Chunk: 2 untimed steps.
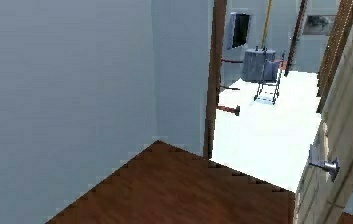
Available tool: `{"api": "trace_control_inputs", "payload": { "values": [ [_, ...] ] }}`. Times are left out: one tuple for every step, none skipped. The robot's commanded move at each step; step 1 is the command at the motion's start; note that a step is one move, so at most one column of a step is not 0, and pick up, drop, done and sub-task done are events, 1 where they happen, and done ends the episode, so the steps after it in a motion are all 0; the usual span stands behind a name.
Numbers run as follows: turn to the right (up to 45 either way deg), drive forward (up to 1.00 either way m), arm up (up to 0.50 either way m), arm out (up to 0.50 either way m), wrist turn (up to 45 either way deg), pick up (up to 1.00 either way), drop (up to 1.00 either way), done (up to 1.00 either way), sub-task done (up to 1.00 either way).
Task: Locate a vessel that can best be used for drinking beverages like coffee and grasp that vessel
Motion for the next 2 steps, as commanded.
{"api": "trace_control_inputs", "payload": {
  "values": [
    [0.0, 0.70, 0.00, 0.00, 0.0, 0.00, 0.00, 0.00, 0.00],
    [39.0, 0.00, 0.00, 0.00, 0.0, 0.00, 0.00, 0.00, 0.00]
  ]
}}
